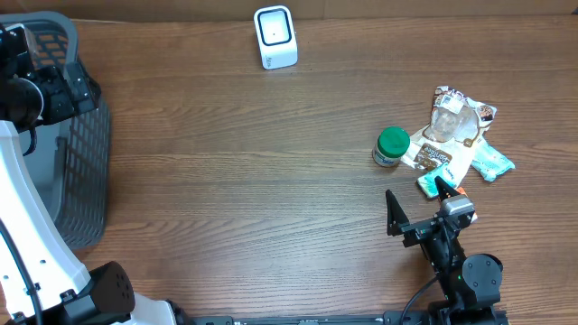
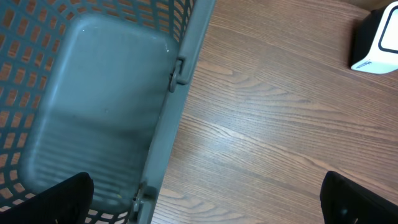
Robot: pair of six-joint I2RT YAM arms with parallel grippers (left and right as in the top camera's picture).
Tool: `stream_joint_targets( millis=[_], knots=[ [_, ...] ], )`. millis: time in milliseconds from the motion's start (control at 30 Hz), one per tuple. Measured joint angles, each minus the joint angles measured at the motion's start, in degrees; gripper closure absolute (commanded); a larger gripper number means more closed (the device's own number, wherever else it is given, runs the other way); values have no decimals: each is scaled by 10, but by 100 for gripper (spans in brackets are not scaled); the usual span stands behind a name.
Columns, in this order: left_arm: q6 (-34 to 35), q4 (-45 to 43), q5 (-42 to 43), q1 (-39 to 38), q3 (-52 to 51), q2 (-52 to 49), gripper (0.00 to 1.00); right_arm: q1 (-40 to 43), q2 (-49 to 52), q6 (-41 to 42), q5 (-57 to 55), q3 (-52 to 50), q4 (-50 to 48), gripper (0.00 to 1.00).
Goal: Scan the item barcode
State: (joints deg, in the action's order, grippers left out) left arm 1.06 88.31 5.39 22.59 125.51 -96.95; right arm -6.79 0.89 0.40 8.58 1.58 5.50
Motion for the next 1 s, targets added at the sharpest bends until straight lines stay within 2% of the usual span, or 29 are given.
stream_joint_targets(
  millis=[1000],
  knots=[
    [0, 0, 0, 0, 0, 0, 1, 0, 0, -2, 0, -2, -12, 0]
  ],
)
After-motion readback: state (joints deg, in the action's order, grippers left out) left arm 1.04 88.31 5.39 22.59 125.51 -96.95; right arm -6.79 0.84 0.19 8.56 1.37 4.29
